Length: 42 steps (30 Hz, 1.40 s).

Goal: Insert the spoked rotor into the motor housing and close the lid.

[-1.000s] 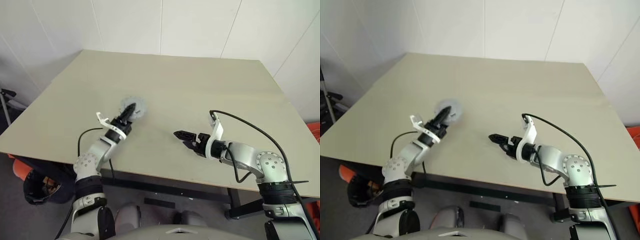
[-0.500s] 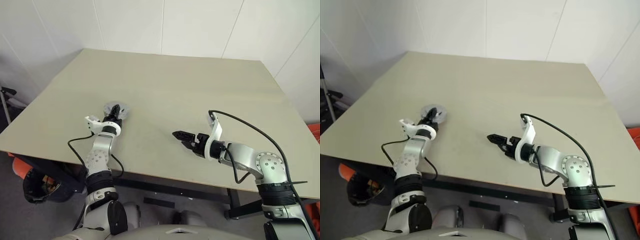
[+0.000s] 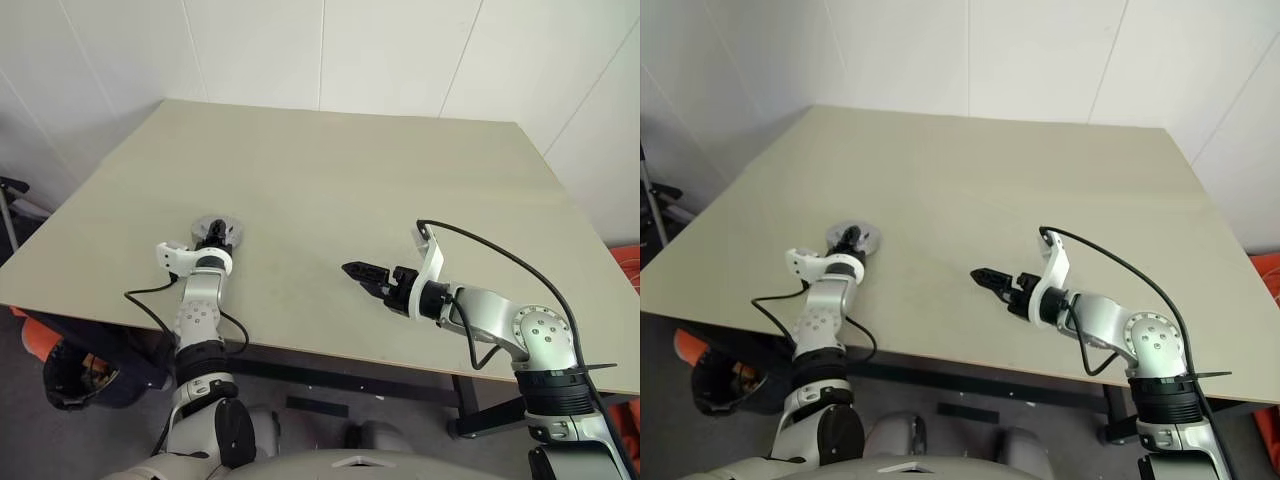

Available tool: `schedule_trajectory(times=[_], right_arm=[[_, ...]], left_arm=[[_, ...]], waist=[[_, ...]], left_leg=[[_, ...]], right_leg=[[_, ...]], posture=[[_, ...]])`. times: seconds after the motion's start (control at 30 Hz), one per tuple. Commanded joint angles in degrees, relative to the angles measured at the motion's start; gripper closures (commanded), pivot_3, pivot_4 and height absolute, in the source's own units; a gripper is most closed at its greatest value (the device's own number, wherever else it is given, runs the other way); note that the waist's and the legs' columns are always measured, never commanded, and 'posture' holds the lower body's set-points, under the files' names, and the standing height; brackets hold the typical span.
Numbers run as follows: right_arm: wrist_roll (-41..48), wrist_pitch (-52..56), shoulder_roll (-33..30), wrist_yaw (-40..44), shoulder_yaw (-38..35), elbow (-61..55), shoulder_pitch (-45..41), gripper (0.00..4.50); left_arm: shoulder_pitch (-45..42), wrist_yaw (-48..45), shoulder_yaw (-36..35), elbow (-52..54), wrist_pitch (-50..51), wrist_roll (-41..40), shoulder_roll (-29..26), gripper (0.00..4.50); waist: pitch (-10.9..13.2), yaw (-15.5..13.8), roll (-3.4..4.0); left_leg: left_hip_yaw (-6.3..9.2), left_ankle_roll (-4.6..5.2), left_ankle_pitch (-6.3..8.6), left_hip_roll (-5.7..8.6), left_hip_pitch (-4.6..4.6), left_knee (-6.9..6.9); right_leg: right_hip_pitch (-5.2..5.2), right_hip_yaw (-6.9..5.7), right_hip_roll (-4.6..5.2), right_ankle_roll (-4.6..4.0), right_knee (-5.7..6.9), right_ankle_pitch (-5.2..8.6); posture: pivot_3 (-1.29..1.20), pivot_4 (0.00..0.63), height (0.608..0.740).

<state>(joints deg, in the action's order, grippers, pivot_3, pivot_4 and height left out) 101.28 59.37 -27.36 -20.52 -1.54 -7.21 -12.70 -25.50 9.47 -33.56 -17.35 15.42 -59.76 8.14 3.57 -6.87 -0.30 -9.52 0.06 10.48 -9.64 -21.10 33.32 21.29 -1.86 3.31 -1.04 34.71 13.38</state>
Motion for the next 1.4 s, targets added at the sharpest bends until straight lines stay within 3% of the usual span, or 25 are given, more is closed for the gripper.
schedule_trajectory(times=[0.03,0.17,0.47,0.87,0.93,1.07,1.2,1.4], right_arm=[[0.5,-0.2,0.0,0.9,-0.4,-2.2,-0.5,0.38],[0.3,-0.2,-0.1,0.9,-0.3,-2.2,-0.6,0.38],[-0.1,0.0,-0.2,1.2,-0.2,-1.7,-1.1,0.38],[-0.8,0.9,0.1,2.5,0.1,-0.9,-1.8,0.38],[-0.5,0.8,0.2,2.4,-0.1,-1.0,-1.6,0.38],[-0.4,0.3,0.0,2.1,-0.7,-2.5,-1.1,0.38],[-6.1,-2.8,0.3,3.9,-2.1,-7.1,0.5,0.38],[-31.7,-14.9,-1.0,14.3,-0.9,-17.5,7.7,0.38]], left_arm=[[-0.3,1.7,-0.5,0.7,-1.3,1.3,-0.8,1.17],[0.9,3.9,0.3,2.1,-0.4,2.1,-0.5,0.01],[8.3,13.5,2.6,13.5,7.5,-0.3,0.5,0.01],[17.5,27.3,5.1,27.8,22.3,-14.4,-2.5,0.01],[17.8,27.7,6.6,29.4,25.3,-19.7,-3.7,0.01],[15.1,18.0,12.1,31.6,31.7,-25.3,-8.9,0.01],[11.0,4.5,17.5,31.6,30.5,-17.1,-14.0,0.01],[9.0,-14.0,28.1,26.1,14.8,8.2,-18.7,0.01]], waist=[[0.0,-0.1,0.05],[-0.2,0.1,0.18],[-0.3,1.5,0.21],[-0.6,1.6,0.28],[-0.7,1.4,0.31],[-0.6,0.7,0.24],[-0.6,0.8,0.16],[-0.6,1.1,0.15]], left_leg=[[0.0,0.0,0.0,0.0,0.03,0.0],[0.0,-0.05,-0.03,0.0,0.17,0.0],[0.0,0.07,0.08,0.01,0.0,-0.01],[-0.04,0.08,0.14,0.04,0.09,0.04],[-0.04,0.08,0.14,0.05,0.08,0.04],[0.01,0.06,0.13,0.08,-0.03,0.08],[0.03,-0.01,0.08,0.09,-0.14,0.14],[0.02,-0.03,0.07,0.08,-0.26,-0.03]], right_leg=[[-0.03,0.0,0.0,0.0,0.0,0.0],[-0.13,0.01,0.0,-0.02,0.01,0.02],[-0.05,0.02,0.0,-0.03,-0.01,0.01],[-0.11,0.05,0.01,-0.03,-0.08,0.05],[-0.11,0.05,0.0,-0.02,-0.1,0.05],[-0.05,-0.01,0.01,0.0,-0.09,0.06],[-0.04,0.03,0.02,0.0,-0.25,0.08],[0.03,0.09,0.0,0.25,-0.49,-0.05]], posture=[[0.0,0.0,0.74],[0.0,0.0,0.74],[0.0,0.0,0.74],[0.0,0.0,0.74],[0.0,0.0,0.74],[0.0,0.0,0.74],[0.0,0.0,0.74],[0.0,0.0,0.74]])
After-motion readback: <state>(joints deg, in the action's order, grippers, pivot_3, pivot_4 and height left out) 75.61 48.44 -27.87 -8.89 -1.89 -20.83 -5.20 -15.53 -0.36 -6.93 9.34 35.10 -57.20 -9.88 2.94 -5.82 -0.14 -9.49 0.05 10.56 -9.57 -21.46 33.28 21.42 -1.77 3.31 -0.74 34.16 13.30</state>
